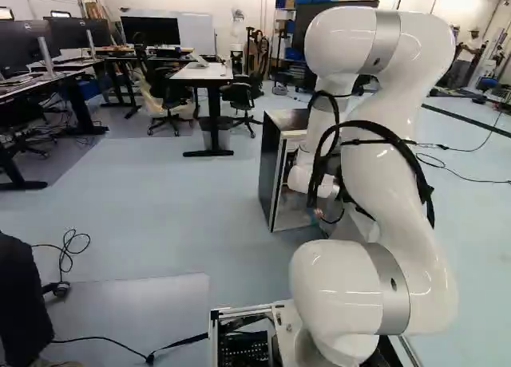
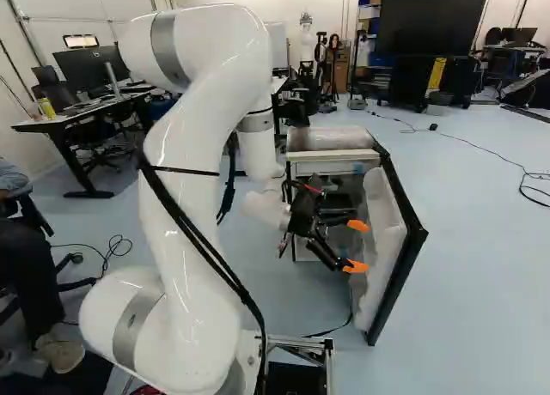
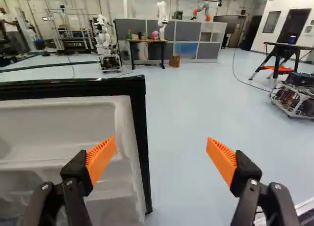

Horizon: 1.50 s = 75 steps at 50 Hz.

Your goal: Open the fridge door

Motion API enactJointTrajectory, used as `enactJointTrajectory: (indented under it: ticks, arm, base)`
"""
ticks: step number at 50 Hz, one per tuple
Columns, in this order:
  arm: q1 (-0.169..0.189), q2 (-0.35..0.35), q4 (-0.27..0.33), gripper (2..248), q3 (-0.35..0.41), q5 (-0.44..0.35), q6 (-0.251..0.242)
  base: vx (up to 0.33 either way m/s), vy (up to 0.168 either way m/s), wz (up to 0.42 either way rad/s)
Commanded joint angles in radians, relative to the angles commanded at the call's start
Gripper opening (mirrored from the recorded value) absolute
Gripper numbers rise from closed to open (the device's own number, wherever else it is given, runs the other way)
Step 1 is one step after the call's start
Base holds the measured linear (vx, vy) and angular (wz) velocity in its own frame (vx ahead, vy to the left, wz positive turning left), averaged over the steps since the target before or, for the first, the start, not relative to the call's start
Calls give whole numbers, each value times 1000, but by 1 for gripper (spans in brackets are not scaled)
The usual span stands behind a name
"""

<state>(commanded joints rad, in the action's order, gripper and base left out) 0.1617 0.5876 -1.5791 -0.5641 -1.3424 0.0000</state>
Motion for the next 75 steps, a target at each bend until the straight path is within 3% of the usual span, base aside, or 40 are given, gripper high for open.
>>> enactJointTrajectory:
  ticks: [15, 21, 49, 75]
  arm:
    - [-90, -26, 33, 247, 74, 0, 0]
    - [-107, -30, 44, 247, 87, 0, 0]
    - [-113, -43, 69, 247, 96, 7, 0]
    - [-116, -96, 165, 247, 120, 36, 0]
  base:
    - [0, 0, 0]
    - [0, 0, 0]
    - [0, 0, 0]
    - [0, 0, 0]
